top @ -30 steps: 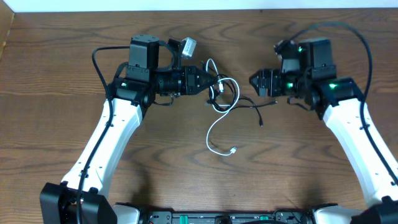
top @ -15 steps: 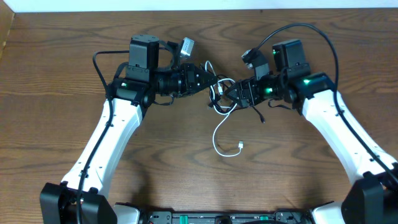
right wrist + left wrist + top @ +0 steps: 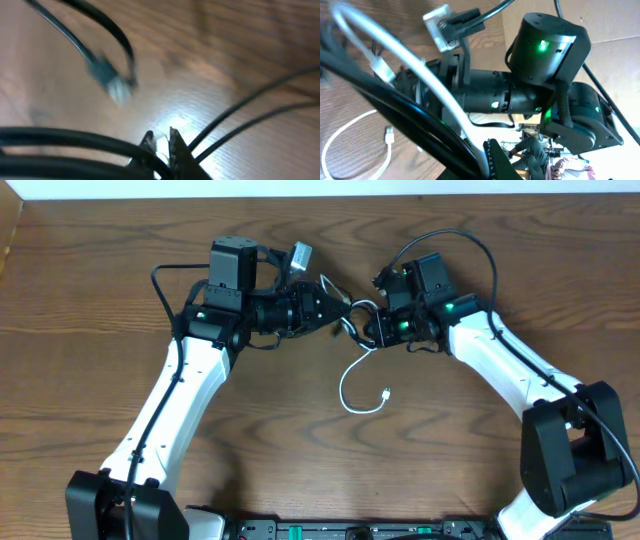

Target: Untangle cables

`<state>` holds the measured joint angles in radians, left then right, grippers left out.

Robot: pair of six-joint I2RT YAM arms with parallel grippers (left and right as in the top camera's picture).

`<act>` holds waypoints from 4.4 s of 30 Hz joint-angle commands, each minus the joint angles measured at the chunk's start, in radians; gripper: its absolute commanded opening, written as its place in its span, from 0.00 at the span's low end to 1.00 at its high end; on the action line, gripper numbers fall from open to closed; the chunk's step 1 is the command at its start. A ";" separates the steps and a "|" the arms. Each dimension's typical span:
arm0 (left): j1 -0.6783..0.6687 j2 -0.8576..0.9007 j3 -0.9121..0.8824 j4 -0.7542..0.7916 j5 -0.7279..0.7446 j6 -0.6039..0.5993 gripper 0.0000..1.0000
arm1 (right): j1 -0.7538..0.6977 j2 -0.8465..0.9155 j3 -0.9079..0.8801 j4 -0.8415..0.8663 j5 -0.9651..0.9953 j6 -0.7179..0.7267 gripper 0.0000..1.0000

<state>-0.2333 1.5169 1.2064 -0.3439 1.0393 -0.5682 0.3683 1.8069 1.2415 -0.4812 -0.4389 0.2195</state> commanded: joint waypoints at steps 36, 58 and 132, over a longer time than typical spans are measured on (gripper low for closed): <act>-0.224 0.095 -0.003 -0.172 -0.680 0.034 0.57 | -0.095 -0.167 0.006 -0.192 -0.181 0.063 0.01; -0.231 0.238 -0.004 0.017 -0.481 -0.090 0.08 | -0.093 -0.164 0.005 -0.224 -0.010 0.057 0.01; -0.418 0.277 -0.005 -0.020 -0.711 -0.103 0.56 | -0.151 0.098 -0.002 -0.208 0.175 0.053 0.01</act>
<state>-0.6434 1.7527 1.1992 -0.3840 0.3374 -0.6113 0.2207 1.8977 1.2400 -0.6872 -0.2684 0.2810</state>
